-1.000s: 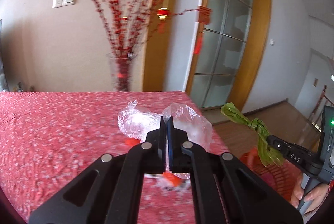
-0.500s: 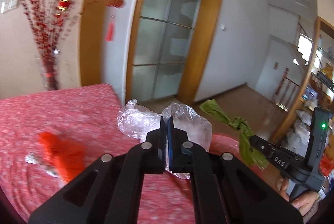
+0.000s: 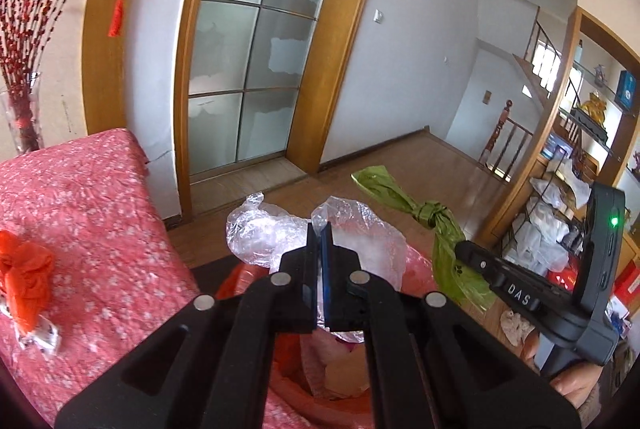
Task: Collect trash
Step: 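Carry the green bag and bubble wrap over the basket and open both grippers, then return to the table and grasp the orange plastic bag with the right gripper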
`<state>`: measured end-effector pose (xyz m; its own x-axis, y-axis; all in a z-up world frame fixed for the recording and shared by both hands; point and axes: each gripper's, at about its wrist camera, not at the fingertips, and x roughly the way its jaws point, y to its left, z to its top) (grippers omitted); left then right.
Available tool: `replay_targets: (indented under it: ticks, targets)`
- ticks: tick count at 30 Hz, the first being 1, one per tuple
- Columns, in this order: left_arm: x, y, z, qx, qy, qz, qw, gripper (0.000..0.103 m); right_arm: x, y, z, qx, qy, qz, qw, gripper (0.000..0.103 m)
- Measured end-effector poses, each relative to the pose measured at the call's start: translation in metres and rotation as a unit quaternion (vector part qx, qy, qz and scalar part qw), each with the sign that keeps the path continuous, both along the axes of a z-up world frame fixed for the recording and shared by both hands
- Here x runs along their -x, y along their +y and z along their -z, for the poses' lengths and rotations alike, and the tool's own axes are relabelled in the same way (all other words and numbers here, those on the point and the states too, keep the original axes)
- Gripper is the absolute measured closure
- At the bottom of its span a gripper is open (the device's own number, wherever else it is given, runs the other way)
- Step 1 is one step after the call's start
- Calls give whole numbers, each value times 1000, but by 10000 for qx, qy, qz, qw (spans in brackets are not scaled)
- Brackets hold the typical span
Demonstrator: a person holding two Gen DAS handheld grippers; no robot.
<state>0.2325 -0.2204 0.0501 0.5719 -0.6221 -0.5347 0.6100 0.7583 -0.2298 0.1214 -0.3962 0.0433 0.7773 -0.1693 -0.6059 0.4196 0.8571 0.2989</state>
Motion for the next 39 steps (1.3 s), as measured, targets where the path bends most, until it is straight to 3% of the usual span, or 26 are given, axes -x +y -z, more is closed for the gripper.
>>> replay_targets:
  ticks: [8,13,16,21,25,32,36,39]
  targets:
    - [-4,-19,22,-154,201,71,9997,97,-2,-5,7,-127,62,43,9999,101]
    - [-11,-15,34,-237,372,-40,9990,68,-2,-6,12,-175,139,-20,9997,95]
    - [-16,-6,39,-323,403,-172,9985,65,-1,-7,14,-146,146,9,9998,77]
    - [-21,19,37,-409,345,-417,9977,62,-1,-2,12,-19,170,-10,9999,76]
    - [-16,51,27,-614,-31,-737,9954,55,-8,13,5,202,171,-171,9995,76]
    - [-19,141,12,-844,-430,-1616,9823,50,-40,71,-4,335,160,-1004,9943,76]
    - [-31,197,8,-968,-526,-2236,9684,48,-71,129,-10,404,147,-1713,9843,76]
    - [-38,249,9,-1051,-517,-2778,9535,48,-96,174,-8,329,157,-2231,9741,76]
